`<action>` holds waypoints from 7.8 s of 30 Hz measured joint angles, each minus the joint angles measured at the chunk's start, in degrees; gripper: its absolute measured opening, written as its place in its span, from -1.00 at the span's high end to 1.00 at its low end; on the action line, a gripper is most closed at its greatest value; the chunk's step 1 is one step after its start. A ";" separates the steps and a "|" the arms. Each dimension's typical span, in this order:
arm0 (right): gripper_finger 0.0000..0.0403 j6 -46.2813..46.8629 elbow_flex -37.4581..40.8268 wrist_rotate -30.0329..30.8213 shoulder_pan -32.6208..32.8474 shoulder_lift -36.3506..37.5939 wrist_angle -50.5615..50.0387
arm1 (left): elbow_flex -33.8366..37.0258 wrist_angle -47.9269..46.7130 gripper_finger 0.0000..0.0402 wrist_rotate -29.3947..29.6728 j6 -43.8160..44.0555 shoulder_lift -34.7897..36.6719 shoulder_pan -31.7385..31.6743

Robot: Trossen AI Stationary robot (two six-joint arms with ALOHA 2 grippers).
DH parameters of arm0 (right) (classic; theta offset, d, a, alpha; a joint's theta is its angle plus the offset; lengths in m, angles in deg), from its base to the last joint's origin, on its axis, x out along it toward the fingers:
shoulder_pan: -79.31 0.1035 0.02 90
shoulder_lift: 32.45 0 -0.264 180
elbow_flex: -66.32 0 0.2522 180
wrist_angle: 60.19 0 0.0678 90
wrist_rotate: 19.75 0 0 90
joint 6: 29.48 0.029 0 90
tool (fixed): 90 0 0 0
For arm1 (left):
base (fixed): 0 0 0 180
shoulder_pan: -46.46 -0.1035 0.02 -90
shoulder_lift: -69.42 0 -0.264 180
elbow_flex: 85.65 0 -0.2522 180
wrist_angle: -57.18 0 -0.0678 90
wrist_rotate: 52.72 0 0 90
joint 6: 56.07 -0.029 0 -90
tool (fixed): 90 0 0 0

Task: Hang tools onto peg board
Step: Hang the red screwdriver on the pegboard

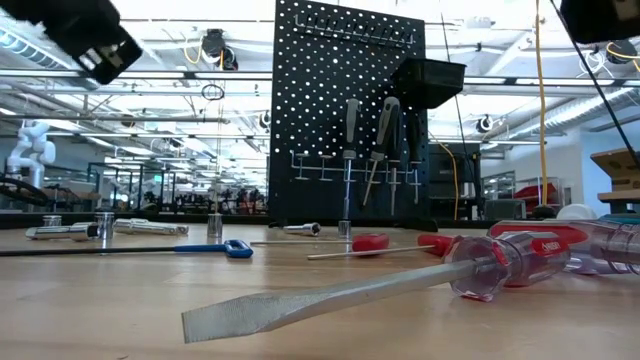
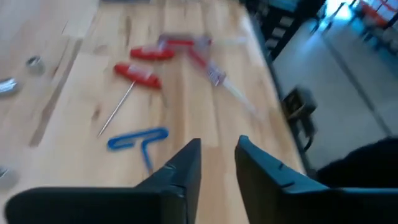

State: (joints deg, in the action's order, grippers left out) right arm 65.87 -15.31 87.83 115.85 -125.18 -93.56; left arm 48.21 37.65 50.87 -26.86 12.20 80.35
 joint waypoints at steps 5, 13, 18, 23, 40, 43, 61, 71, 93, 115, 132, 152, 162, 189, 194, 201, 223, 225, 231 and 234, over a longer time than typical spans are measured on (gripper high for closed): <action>0.32 -1.43 -0.13 -1.68 0.10 -1.18 -2.40 | 0.00 7.30 0.31 3.42 0.43 -4.89 -0.54; 0.32 -3.46 -0.13 -8.28 0.34 1.52 -16.26 | 0.00 22.27 0.26 0.92 3.44 -13.67 -4.99; 0.32 -5.77 -0.13 -8.75 0.32 4.95 -27.56 | -3.00 25.55 0.26 0.97 3.45 -16.37 -7.21; 0.32 -8.21 -0.13 -8.72 0.32 6.82 -36.93 | -6.70 22.85 0.26 1.77 3.41 -17.65 -8.75; 0.17 -14.76 -0.15 -4.70 -3.91 8.33 -46.09 | -7.10 18.71 0.26 2.15 7.93 -17.72 -9.51; 0.01 -18.84 -0.15 -4.30 -6.43 8.74 -43.46 | -7.10 18.70 0.26 2.57 7.92 -17.71 -9.51; -0.15 -10.00 -0.15 -5.73 -5.45 1.44 -31.83 | -7.13 16.70 0.26 1.90 7.44 -17.70 -9.51; -0.15 -10.89 -0.15 -5.99 -4.93 -4.94 -23.94 | -7.13 16.74 0.26 1.82 5.98 -17.70 -9.51; -0.15 -9.16 -0.13 -10.01 -5.10 -12.29 -19.77 | -7.13 15.69 0.26 1.45 6.03 -17.70 -9.51; -0.02 -11.07 -0.43 -10.31 -6.75 -17.24 -20.16 | -7.13 15.65 0.26 1.23 6.32 -17.70 -9.51; 0.41 -9.04 0.17 -7.59 -6.41 -11.33 -24.16 | -7.10 15.48 0.26 -0.32 6.42 -17.68 -9.40; 0.41 -73.68 -0.10 21.85 -7.31 10.89 25.81 | -7.06 35.85 0.26 -0.32 0.81 -17.68 -10.14; 0.41 -81.30 -0.13 12.43 -12.27 7.80 41.79 | -7.06 52.77 0.26 -1.71 -6.72 -17.66 -12.99; 0.41 -78.18 -0.13 11.18 -17.01 0.22 51.66 | -7.10 50.42 0.26 -6.30 -10.03 -17.70 -15.52; 0.41 -78.01 -0.15 11.18 -17.06 0.18 51.41 | -7.10 50.49 0.26 -5.59 -8.60 -17.70 -15.59; 0.41 -77.19 -0.15 11.14 -17.82 -1.10 52.85 | -7.10 50.57 0.26 -5.39 -8.59 -17.70 -16.50; -0.28 -74.97 -0.17 9.17 -17.86 -1.04 53.43 | -7.10 49.31 0.50 -7.77 -13.18 -17.59 -16.46; -0.54 -71.96 -0.17 8.21 -17.86 -0.52 52.41 | -7.10 48.65 0.50 -7.84 -15.19 -17.18 -16.46; -0.86 -68.41 -0.17 8.20 -16.95 3.18 45.46 | -7.13 42.38 0.50 -4.92 -17.77 -12.74 -16.49; -0.87 -69.95 -0.17 8.22 -16.15 5.19 44.84 | -7.13 37.05 0.50 -2.32 -20.93 -9.76 -16.50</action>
State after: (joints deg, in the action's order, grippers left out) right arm -4.07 -15.48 96.05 99.70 -119.99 -48.73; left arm 41.09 74.70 48.56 -47.79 2.44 63.85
